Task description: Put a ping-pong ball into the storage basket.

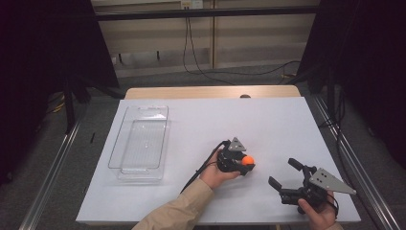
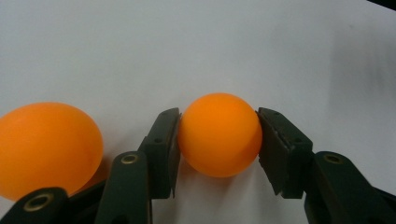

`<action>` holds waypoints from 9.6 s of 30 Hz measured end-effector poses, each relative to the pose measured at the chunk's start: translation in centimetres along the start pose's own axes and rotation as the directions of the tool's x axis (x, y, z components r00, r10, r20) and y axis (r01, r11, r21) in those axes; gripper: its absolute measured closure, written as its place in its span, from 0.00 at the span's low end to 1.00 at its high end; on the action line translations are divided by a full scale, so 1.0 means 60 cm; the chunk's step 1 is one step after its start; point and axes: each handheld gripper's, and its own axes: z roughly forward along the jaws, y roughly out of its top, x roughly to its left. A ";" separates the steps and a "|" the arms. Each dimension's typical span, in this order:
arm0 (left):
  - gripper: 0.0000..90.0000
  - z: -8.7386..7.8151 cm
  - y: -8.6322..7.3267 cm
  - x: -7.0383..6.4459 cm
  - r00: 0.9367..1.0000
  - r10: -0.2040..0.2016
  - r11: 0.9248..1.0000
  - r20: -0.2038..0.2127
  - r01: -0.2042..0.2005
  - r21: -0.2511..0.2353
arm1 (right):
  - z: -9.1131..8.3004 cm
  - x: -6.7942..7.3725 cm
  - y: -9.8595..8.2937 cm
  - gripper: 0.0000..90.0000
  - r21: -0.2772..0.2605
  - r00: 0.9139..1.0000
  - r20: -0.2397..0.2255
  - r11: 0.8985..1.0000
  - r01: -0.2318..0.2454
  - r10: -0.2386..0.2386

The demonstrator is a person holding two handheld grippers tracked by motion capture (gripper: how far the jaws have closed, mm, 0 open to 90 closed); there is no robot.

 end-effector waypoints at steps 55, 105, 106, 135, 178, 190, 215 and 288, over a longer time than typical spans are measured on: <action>0.57 -0.099 0.011 0.017 0.998 -0.057 0.998 0.040 0.057 -0.012 | 0.001 0.003 0.001 0.02 0.003 1.000 -0.001 1.000 0.007 -0.007; 0.57 -0.162 0.014 0.052 0.991 -0.129 0.991 0.030 0.130 -0.037 | 0.000 0.004 0.003 0.02 0.002 1.000 -0.006 1.000 0.015 -0.015; 0.57 -0.164 0.014 0.054 0.991 -0.132 0.990 0.028 0.133 -0.036 | 0.000 0.004 0.003 0.02 0.002 1.000 -0.006 1.000 0.014 -0.014; 0.57 -0.204 0.016 0.076 0.985 -0.172 0.984 0.008 0.173 -0.047 | 0.001 0.005 0.003 0.03 0.005 1.000 -0.008 1.000 0.014 -0.014; 0.57 -0.248 0.010 0.105 0.972 -0.234 0.970 -0.034 0.231 -0.071 | 0.001 0.005 0.003 0.03 0.007 1.000 -0.006 1.000 0.021 -0.021; 0.57 -0.258 0.007 0.114 0.968 -0.247 0.967 -0.038 0.244 -0.071 | 0.000 0.005 0.003 0.03 0.007 1.000 -0.008 1.000 0.021 -0.021; 0.57 -0.278 0.002 0.126 0.960 -0.274 0.960 -0.059 0.270 -0.080 | 0.000 0.005 0.003 0.03 0.008 1.000 -0.008 1.000 0.019 -0.019; 0.57 -0.333 -0.013 0.155 0.939 -0.323 0.943 -0.116 0.309 -0.120 | 0.000 0.005 0.003 0.03 0.009 1.000 -0.010 1.000 0.024 -0.024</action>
